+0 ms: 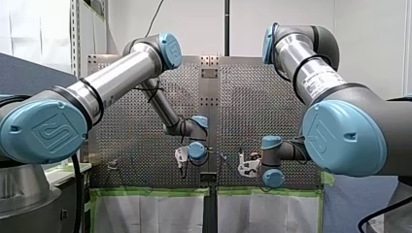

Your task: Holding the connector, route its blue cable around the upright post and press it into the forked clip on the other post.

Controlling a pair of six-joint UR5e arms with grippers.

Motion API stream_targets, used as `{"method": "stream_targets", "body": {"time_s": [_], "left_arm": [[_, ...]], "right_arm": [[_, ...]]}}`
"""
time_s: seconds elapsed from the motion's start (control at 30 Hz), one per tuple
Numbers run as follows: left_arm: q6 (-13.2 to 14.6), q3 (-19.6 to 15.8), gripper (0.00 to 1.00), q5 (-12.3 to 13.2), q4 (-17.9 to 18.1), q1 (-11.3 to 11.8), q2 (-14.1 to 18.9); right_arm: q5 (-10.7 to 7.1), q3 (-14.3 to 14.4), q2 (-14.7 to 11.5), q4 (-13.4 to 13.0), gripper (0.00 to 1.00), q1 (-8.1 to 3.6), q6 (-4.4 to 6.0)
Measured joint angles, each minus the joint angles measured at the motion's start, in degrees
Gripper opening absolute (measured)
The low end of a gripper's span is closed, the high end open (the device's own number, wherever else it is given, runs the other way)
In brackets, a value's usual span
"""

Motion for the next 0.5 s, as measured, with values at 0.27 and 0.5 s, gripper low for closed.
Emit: {"method": "stream_targets", "body": {"time_s": [0.27, 0.5], "left_arm": [[0.10, -0.01, 0.26, 0.26, -0.60, 0.04, 0.02], [0.66, -0.13, 0.98, -0.27, -1.02, -0.43, 0.04]], "right_arm": [[-0.34, -0.11, 0.01, 0.01, 0.00, -0.02, -0.07], [-0.35, -0.14, 0.01, 0.41, 0.00, -0.02, -0.08]]}}
